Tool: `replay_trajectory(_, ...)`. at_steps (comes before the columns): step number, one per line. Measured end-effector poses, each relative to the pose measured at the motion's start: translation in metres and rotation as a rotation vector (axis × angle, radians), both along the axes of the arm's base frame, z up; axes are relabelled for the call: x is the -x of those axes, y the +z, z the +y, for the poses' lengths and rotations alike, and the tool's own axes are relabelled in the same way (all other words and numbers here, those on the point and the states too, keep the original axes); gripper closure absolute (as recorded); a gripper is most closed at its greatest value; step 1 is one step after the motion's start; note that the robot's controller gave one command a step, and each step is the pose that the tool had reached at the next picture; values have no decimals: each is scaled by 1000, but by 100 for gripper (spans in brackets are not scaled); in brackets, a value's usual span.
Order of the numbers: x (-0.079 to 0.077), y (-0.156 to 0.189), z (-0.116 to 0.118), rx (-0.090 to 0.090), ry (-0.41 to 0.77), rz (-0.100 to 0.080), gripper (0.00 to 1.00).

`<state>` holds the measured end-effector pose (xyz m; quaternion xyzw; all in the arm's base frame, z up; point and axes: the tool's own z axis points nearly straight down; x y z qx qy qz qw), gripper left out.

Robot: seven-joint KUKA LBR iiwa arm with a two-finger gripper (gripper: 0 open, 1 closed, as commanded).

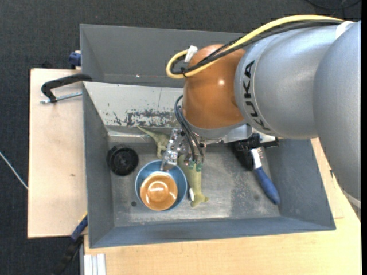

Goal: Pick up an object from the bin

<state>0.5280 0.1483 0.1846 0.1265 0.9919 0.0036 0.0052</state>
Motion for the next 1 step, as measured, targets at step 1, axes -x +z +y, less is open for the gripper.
replay_trajectory(1,-1,178,2,2,68,-4,100)
